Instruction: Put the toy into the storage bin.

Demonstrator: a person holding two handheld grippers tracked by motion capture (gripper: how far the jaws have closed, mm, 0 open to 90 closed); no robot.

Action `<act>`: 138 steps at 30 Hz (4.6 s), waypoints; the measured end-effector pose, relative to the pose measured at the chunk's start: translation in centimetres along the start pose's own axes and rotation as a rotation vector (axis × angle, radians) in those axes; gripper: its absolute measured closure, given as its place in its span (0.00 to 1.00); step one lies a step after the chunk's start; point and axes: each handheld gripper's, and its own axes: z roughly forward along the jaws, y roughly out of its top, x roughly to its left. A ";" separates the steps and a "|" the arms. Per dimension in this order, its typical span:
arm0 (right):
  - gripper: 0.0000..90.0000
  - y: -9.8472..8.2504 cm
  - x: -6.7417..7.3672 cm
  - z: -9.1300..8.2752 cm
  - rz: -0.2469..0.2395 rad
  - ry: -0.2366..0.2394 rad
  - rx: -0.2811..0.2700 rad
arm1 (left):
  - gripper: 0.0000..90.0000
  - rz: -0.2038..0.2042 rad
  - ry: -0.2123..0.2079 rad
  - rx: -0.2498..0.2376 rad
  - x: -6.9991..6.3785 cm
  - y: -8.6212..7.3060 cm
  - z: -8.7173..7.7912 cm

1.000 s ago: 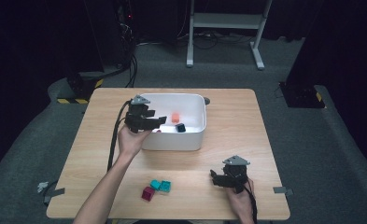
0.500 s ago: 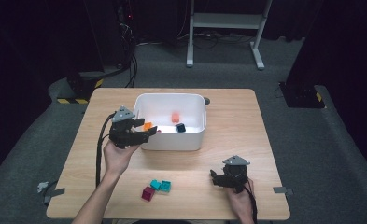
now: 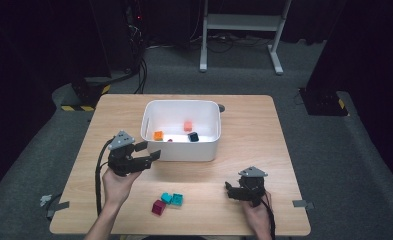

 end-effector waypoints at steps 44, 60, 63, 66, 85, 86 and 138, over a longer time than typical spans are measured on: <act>0.15 0.0 0.0 0.0 0.000 0.000 0.001 | 0.45 0.021 -0.030 0.217 -4.7 -10.8 3.6; 0.15 0.0 0.0 0.0 -0.001 0.000 0.000 | 0.62 0.023 -0.032 0.237 -4.9 -11.4 4.7; 0.15 0.0 0.0 0.0 -0.001 0.000 0.000 | 0.63 0.017 -0.036 0.233 -4.8 -11.4 4.7; 0.15 0.0 0.0 0.0 -0.001 0.000 0.000 | 0.64 0.013 -0.040 0.228 -4.7 -11.3 4.7; 0.15 0.0 0.0 0.0 -0.001 0.000 0.000 | 0.65 -0.001 -0.052 0.198 -4.3 -10.3 4.4; 0.15 0.0 0.0 0.0 -0.001 0.000 0.000 | 0.65 0.002 -0.052 0.196 -4.2 -10.2 4.3; 0.15 0.0 0.0 0.0 -0.001 0.000 0.000 | 0.65 0.035 -0.110 0.057 -0.6 1.4 1.7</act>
